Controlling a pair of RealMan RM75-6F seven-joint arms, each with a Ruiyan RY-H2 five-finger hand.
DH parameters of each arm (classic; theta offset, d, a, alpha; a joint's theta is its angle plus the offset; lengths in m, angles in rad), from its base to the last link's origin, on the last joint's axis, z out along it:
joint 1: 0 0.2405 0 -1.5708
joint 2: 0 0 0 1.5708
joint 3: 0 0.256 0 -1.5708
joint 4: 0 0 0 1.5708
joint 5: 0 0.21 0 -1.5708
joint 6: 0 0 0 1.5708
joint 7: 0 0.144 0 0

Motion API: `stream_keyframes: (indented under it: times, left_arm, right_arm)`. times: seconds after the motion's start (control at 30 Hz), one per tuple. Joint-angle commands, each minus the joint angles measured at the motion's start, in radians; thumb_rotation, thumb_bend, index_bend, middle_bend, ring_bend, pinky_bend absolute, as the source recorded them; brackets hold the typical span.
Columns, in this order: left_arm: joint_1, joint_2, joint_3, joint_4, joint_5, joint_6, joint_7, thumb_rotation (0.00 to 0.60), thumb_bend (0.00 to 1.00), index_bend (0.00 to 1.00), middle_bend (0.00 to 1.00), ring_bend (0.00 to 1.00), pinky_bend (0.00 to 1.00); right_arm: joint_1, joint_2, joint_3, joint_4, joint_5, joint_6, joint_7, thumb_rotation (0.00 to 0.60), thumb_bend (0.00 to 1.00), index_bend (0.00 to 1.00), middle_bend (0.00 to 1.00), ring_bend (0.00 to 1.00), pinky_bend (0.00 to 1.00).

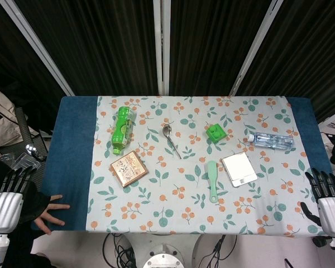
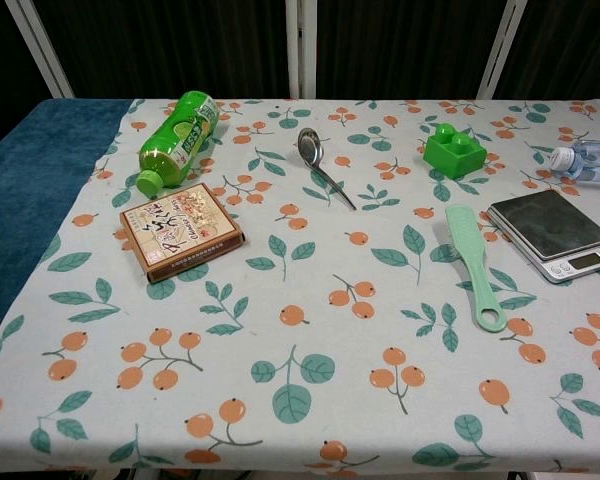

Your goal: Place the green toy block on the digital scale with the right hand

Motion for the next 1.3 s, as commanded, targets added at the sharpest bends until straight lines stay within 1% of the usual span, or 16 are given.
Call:
stream_keyframes:
  times: [0.03, 0.3, 0.47, 0.73, 0.9, 0.93, 0.97, 1.03, 1.07, 1.1, 1.2, 1.3]
  left_arm:
    - [0.0, 0.0, 0.001, 0.001, 0.001, 0.0, 0.0, 0.6, 0.05, 0.03, 0.03, 0.0, 0.0]
    - [0.007, -0.001, 0.004, 0.002, 0.007, 0.011, 0.0, 0.6, 0.05, 0.03, 0.03, 0.0, 0.0]
    - [0.007, 0.002, 0.003, 0.0, 0.006, 0.012, -0.002, 0.6, 0.05, 0.03, 0.03, 0.0, 0.0]
    - [0.002, -0.012, -0.003, 0.016, -0.001, 0.004, -0.014, 0.6, 0.05, 0.03, 0.03, 0.0, 0.0]
    - [0.0, -0.02, 0.002, 0.026, 0.003, -0.002, -0.017, 0.6, 0.05, 0.03, 0.03, 0.0, 0.0]
    - [0.001, -0.02, 0.002, 0.027, 0.001, -0.002, -0.019, 0.6, 0.05, 0.03, 0.03, 0.0, 0.0]
    - [0.001, -0.02, 0.001, 0.029, 0.0, -0.001, -0.022, 0.6, 0.05, 0.03, 0.03, 0.0, 0.0]
    - [0.002, -0.021, 0.002, 0.033, -0.001, -0.001, -0.029, 0.6, 0.05, 0.03, 0.03, 0.0, 0.0]
    - [0.003, -0.021, 0.003, 0.036, -0.001, -0.001, -0.032, 0.6, 0.05, 0.03, 0.03, 0.0, 0.0]
    - [0.003, -0.021, 0.004, 0.038, -0.001, -0.002, -0.034, 0.6, 0.05, 0.03, 0.03, 0.0, 0.0]
    - [0.004, -0.024, 0.005, 0.045, -0.001, -0.002, -0.041, 0.6, 0.05, 0.03, 0.03, 0.0, 0.0]
    - [0.004, -0.026, 0.006, 0.05, -0.001, -0.001, -0.045, 0.6, 0.05, 0.03, 0.03, 0.0, 0.0]
  right_arm:
    - [-0.001, 0.0, 0.0, 0.002, 0.0, 0.001, 0.0, 0.6, 0.22, 0.0, 0.0, 0.0, 0.0]
    - [0.0, 0.001, -0.002, 0.003, -0.005, 0.002, -0.001, 0.6, 0.22, 0.0, 0.0, 0.0, 0.0]
    - [0.015, 0.006, -0.007, -0.016, -0.026, -0.008, -0.029, 0.6, 0.22, 0.0, 0.0, 0.0, 0.0]
    - [0.079, 0.015, -0.026, -0.104, -0.099, -0.07, -0.154, 0.6, 0.22, 0.0, 0.0, 0.0, 0.0]
    - [0.121, 0.009, -0.051, -0.162, -0.134, -0.149, -0.242, 0.6, 0.23, 0.0, 0.02, 0.0, 0.0]
    - [0.128, 0.007, -0.055, -0.17, -0.136, -0.167, -0.255, 0.6, 0.25, 0.0, 0.03, 0.0, 0.0]
    - [0.137, 0.007, -0.061, -0.179, -0.137, -0.189, -0.265, 0.6, 0.29, 0.0, 0.04, 0.0, 0.0]
    - [0.158, 0.013, -0.075, -0.207, -0.136, -0.242, -0.264, 0.6, 0.45, 0.0, 0.06, 0.0, 0.0]
    - [0.17, 0.016, -0.081, -0.221, -0.133, -0.269, -0.256, 0.6, 0.58, 0.0, 0.07, 0.0, 0.0]
    - [0.179, 0.018, -0.084, -0.23, -0.131, -0.288, -0.255, 0.6, 0.68, 0.0, 0.09, 0.0, 0.0]
    - [0.201, 0.009, -0.083, -0.242, -0.115, -0.339, -0.289, 0.6, 0.77, 0.0, 0.12, 0.0, 0.0]
    - [0.22, -0.011, -0.076, -0.25, -0.09, -0.383, -0.32, 0.6, 0.81, 0.0, 0.15, 0.0, 0.0]
